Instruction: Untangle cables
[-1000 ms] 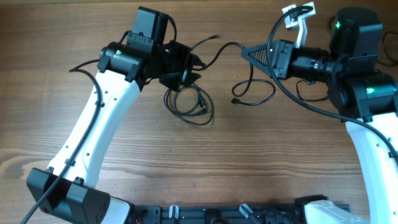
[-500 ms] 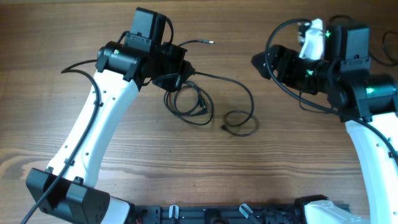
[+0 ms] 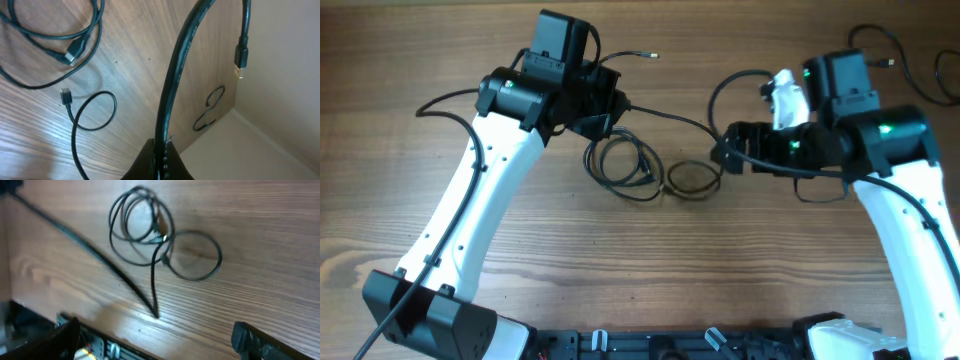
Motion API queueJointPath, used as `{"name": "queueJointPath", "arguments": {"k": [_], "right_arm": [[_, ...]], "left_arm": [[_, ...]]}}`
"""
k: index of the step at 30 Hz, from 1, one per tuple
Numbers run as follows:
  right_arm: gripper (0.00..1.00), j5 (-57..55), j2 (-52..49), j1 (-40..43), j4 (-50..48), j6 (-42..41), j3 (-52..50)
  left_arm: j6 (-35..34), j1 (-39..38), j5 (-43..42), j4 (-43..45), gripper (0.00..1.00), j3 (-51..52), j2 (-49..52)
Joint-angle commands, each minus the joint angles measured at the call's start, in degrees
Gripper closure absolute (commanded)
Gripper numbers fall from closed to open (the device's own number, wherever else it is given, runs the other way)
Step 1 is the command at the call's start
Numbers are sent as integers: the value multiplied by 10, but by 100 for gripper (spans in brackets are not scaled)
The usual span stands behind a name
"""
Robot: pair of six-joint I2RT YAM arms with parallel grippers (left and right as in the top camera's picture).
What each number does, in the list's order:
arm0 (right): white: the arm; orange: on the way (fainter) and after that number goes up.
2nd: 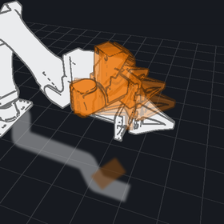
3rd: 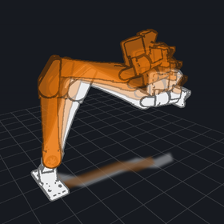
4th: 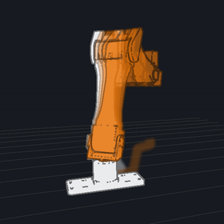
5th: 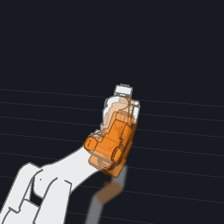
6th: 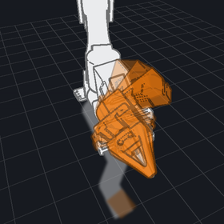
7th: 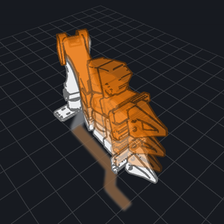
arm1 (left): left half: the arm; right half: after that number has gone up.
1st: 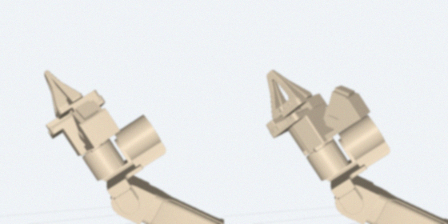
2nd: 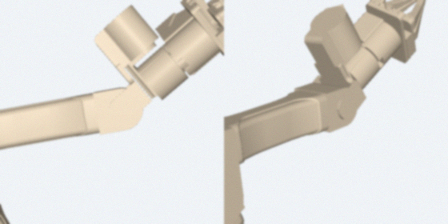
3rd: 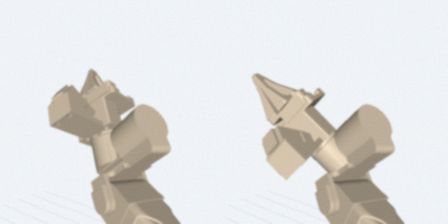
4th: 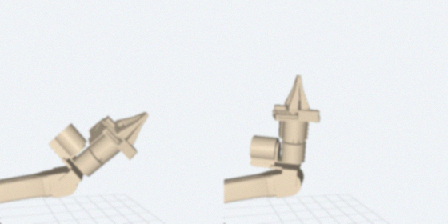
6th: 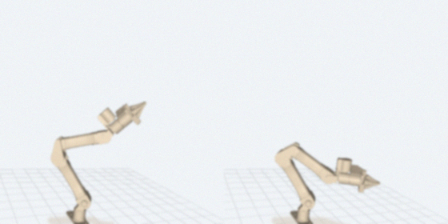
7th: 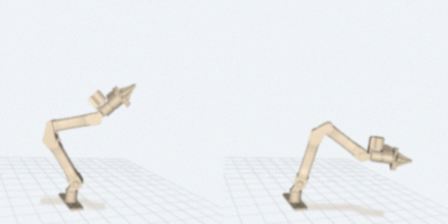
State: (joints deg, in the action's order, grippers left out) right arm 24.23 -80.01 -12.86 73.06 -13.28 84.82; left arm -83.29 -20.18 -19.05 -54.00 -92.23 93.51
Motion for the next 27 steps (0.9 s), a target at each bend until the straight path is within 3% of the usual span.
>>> {"name": "queueJointPath", "arguments": {"k": [1,5,7,8,9,13,16,20,27], "right_arm": [[0,11,-5,-38,-4,58,-1],[1,-42,-5,-75,-19,62,-1],[9,-64,-9,-83,-42,62,-1],[14,-65,-12,-83,-57,66,-1],[26,-67,-16,-83,-74,74,-1],[43,-111,-42,-83,-100,77,-1],[65,-119,-65,-83,-104,74,-1],[68,-121,-64,-83,-123,72,-1],[60,-109,-54,-83,-132,73,28]], "left_arm": [[-13,9,21,4,96,-8,-6],[-14,33,-7,2,96,-8,-6],[-14,39,-69,2,96,-8,-6],[-14,39,-87,2,96,-8,-6],[-14,38,-106,2,96,-8,-6],[-12,39,-142,2,96,-8,-6],[-12,40,-137,2,96,-8,-6],[-11,40,-103,2,96,-8,-6],[-12,40,-40,2,96,-8,-2]]}}
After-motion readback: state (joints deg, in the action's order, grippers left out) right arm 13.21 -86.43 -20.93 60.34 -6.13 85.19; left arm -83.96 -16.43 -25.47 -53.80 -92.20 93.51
